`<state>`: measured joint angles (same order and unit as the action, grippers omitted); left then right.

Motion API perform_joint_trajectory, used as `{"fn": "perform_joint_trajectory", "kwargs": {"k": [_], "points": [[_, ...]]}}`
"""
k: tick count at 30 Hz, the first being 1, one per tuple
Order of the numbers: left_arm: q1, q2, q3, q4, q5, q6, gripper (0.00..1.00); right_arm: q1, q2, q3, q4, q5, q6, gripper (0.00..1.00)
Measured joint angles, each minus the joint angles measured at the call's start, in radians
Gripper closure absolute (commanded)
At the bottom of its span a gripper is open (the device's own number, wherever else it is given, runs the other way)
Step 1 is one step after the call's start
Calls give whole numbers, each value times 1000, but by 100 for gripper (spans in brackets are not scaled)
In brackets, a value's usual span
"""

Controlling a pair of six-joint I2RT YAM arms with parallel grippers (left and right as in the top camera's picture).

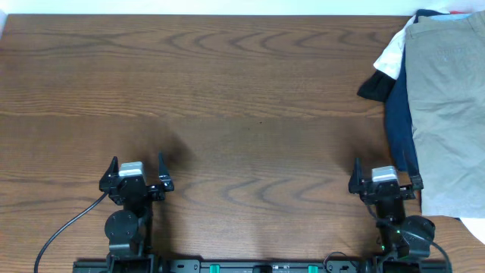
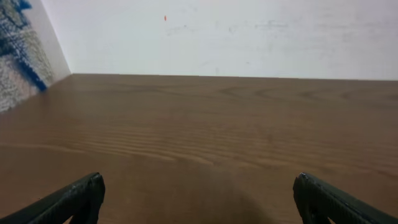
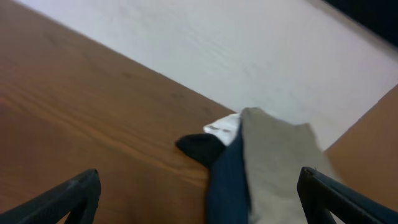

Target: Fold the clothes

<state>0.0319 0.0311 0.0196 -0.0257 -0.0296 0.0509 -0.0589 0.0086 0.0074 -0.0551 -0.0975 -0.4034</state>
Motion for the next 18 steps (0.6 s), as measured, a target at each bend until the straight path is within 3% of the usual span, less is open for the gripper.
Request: {"fn": "perform_joint_trajectory", "kwargs": {"k": [10, 18], "points": [[0, 8, 10, -23, 5, -156, 2, 0, 0, 17, -55, 63, 354, 1], [0, 82, 86, -231, 55, -178, 2, 0, 25, 153, -264, 79, 484, 1]]}}
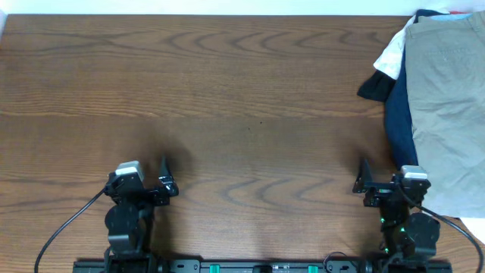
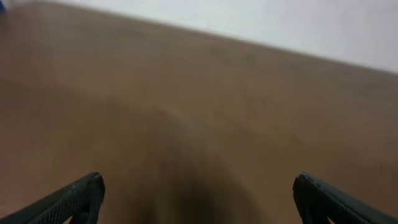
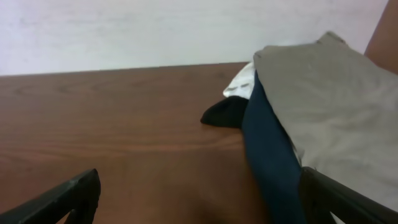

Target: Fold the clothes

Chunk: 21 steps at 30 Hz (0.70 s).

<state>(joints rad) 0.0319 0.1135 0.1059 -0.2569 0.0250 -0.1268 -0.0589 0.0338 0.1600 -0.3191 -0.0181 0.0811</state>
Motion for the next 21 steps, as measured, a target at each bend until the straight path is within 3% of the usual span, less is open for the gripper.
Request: {"fn": "perform_joint_trajectory", "kwargs": {"k": [10, 21], "points": [[0, 343, 296, -232, 67, -4, 2, 0, 300, 333, -230, -4, 27, 1], [0, 655, 666, -541, 188, -2, 2, 0, 669, 629, -257, -66, -64, 1]]}}
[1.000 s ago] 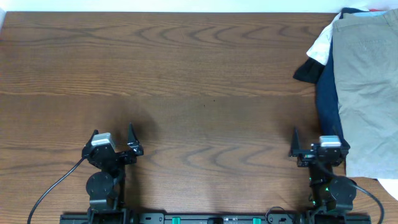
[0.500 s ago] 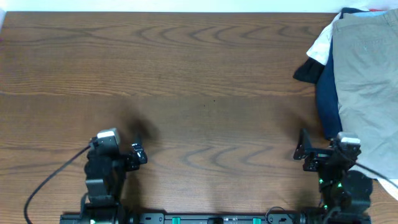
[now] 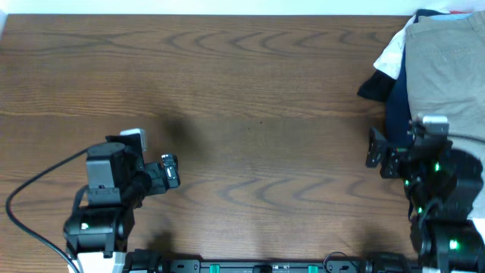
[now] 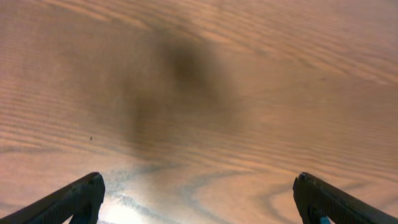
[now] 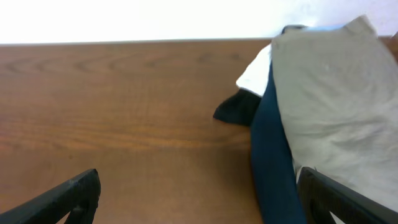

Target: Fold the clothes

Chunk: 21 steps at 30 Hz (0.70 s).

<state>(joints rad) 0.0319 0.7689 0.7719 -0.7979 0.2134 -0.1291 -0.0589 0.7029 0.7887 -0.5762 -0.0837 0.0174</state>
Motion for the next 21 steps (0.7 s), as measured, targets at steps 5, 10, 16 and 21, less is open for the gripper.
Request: {"fn": "perform_joint_trajectory", "kwargs": {"k": [5, 10, 16, 21], "points": [[0, 35, 116, -65, 26, 30, 2, -1, 228, 143, -122, -6, -13, 1], [0, 72, 185, -116, 35, 49, 2, -26, 508, 318, -240, -11, -29, 1], [0, 118, 190, -135, 40, 52, 2, -30, 663, 394, -57, 30, -28, 2], [0, 132, 190, -135, 43, 52, 2, -42, 763, 407, 171, 178, -24, 6]]}}
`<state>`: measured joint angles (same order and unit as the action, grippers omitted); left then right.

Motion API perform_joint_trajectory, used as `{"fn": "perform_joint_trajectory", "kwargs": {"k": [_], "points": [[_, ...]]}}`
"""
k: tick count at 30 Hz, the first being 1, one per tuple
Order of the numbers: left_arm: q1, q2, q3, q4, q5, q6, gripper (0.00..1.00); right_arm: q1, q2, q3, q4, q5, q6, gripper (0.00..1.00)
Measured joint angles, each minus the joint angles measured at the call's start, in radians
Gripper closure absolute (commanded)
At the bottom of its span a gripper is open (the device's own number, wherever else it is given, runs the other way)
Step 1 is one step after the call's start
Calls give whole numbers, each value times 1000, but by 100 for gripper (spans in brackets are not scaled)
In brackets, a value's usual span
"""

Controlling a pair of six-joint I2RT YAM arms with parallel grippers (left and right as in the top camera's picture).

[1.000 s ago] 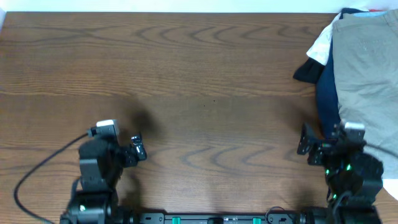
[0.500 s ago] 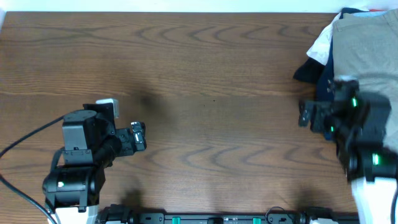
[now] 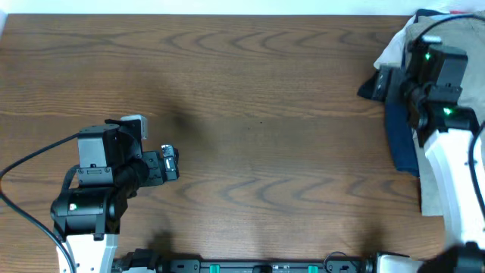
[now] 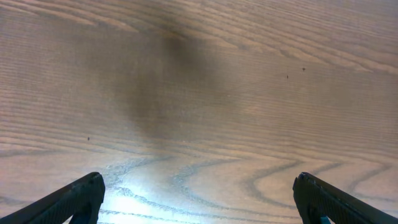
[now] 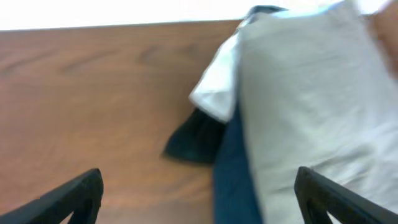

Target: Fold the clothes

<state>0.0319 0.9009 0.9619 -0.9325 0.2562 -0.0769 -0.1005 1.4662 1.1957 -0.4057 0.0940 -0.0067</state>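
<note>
A pile of clothes lies at the table's right edge. A beige garment (image 5: 311,93) is on top, with a navy one (image 5: 233,180) under it. A white piece (image 5: 214,93) and a black piece (image 5: 193,140) stick out to the left. My right gripper (image 5: 199,183) hangs open above the pile's far left edge, nothing between its fingers. My left gripper (image 4: 199,186) is open over bare wood at the left, seen from overhead as the left gripper (image 3: 171,164). In the overhead view my right arm hides much of the pile.
The wooden table (image 3: 250,91) stretches between the two arms. The navy garment (image 3: 400,144) runs along the pile's left side toward the near edge. A black cable (image 3: 30,163) trails from my left arm.
My right arm has moved from beside the pile's middle to its far end, over the white and black pieces. The left gripper has barely shifted over the bare wood.
Both arms first sat low at the near edge, grippers open and facing across the table. Then they had turned a little. Later both were raised, the left looking down on wood, the right beside the pile. Now the right hangs over the pile's far corner.
</note>
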Motion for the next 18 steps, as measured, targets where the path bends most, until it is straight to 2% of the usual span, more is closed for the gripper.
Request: {"fn": "perform_joint_trajectory", "kwargs": {"k": [2, 5, 8, 9, 18], "points": [[0, 2, 0, 0, 0, 0, 2, -12, 50, 3, 60, 55, 2, 10], [0, 7, 0, 0, 0, 0, 2, -33, 139, 3, 122, 113, 3, 22], [0, 14, 0, 0, 0, 0, 2, -49, 223, 3, 180, 137, 2, 42], [0, 14, 0, 0, 0, 0, 2, -55, 251, 3, 197, 143, 2, 46], [0, 18, 0, -2, 0, 0, 2, -110, 448, 3, 324, 162, 31, 46]]}}
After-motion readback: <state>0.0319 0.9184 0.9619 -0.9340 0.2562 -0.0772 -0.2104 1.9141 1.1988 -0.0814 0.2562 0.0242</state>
